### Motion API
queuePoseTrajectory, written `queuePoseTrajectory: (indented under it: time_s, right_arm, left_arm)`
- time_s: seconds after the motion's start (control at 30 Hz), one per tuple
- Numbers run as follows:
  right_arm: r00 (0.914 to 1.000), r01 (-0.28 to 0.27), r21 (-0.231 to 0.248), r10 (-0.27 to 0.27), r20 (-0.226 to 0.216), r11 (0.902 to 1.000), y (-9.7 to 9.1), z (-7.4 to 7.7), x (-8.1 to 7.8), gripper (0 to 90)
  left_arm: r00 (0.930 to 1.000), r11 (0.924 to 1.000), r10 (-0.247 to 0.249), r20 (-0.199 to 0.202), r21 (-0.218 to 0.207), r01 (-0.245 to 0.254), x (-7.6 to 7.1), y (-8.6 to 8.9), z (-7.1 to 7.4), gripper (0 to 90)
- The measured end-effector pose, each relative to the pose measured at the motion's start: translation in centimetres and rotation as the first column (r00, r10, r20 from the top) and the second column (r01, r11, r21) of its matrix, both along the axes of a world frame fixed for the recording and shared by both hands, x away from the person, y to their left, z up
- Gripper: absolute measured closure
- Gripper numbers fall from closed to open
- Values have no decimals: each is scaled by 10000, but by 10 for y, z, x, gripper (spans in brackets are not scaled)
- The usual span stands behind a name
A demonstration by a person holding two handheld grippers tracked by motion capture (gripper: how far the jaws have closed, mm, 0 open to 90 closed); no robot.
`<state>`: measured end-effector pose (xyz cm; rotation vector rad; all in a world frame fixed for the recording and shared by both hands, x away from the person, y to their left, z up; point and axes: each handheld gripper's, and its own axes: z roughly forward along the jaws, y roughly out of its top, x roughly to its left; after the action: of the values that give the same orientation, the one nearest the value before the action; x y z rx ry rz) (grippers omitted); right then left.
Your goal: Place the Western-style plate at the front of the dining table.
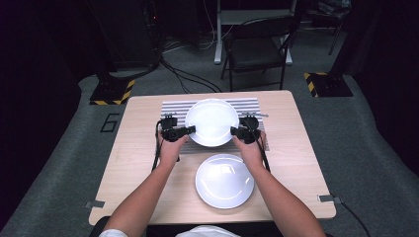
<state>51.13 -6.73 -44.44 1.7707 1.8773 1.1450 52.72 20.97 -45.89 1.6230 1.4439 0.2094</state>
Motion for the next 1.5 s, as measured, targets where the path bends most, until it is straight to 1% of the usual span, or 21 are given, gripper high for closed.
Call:
queuePoseTrajectory:
  time_s: [0.3,0.4,0.57,0.6,0.63,0.77,0.8,0.87,0.9,0.93,0.97,1.0,1.1,1.17,1.23,1.3,1.33,1.4,1.5]
  right_arm:
    - [9998,55,-90,-57,-194,9999,-1,-7,7,654]
    - [9997,28,-153,-32,-260,9999,-1,-10,10,652]
    - [9992,100,-390,-115,-386,9992,1,-15,13,650]
    - [9993,90,-456,-106,-351,9989,1,-16,14,649]
    - [9991,177,-446,-193,-366,9988,2,-17,15,649]
    - [9986,253,-449,-273,-458,9987,3,-19,17,649]
    - [9989,243,-544,-264,-393,9982,2,-19,18,649]
    - [9983,295,-594,-324,-476,9978,3,-20,19,649]
    - [9988,226,-659,-254,-424,9976,3,-20,20,649]
    - [9979,320,-628,-353,-534,9975,4,-20,21,649]
    - [9987,255,-737,-287,-425,9970,4,-20,22,649]
    - [9984,288,-757,-323,-455,9967,5,-21,23,648]
    - [9977,335,-751,-378,-558,9966,6,-22,25,648]
    - [9978,295,-763,-338,-563,9966,6,-23,27,649]
    - [9978,261,-783,-307,-580,9966,7,-25,28,648]
    - [9979,195,-829,-245,-599,9964,8,-27,29,648]
    - [9975,245,-798,-296,-637,9965,9,-28,30,648]
    - [9967,223,-737,-279,-757,9970,10,-29,30,648]
    - [9966,151,-781,-214,-799,9968,12,-30,33,648]
  left_arm:
    - [10000,9999,15,-68,111,-14,6,-4,-6,609]
    - [9998,9999,97,-155,142,-94,8,-5,-9,609]
    - [9993,9993,227,-294,294,-218,11,-7,-14,608]
    - [9992,9993,252,-314,284,-243,12,-8,-14,609]
    - [9992,9990,230,-320,382,-218,13,-8,-15,608]
    - [9991,9987,249,-348,449,-234,15,-10,-15,609]
    - [9990,9985,238,-379,496,-219,16,-11,-15,608]
    - [9988,9984,257,-410,508,-236,18,-11,-16,609]
    - [9988,9982,264,-414,542,-242,18,-12,-17,609]
    - [9987,9982,259,-445,546,-234,19,-11,-17,608]
    - [9985,9982,316,-454,522,-292,20,-12,-17,609]
    - [9986,9983,295,-446,523,-272,20,-11,-18,609]
    - [9982,9985,279,-522,493,-253,22,-10,-20,609]
    - [9982,9982,223,-548,562,-192,24,-9,-22,609]
    - [9974,9983,319,-649,501,-287,25,-9,-23,609]
    - [9972,9981,357,-653,515,-324,25,-9,-24,609]
    - [9969,9977,360,-693,596,-319,27,-8,-25,609]
    - [9964,9974,400,-749,622,-354,28,-6,-26,609]
    - [9957,9971,488,-786,616,-440,29,-4,-27,609]
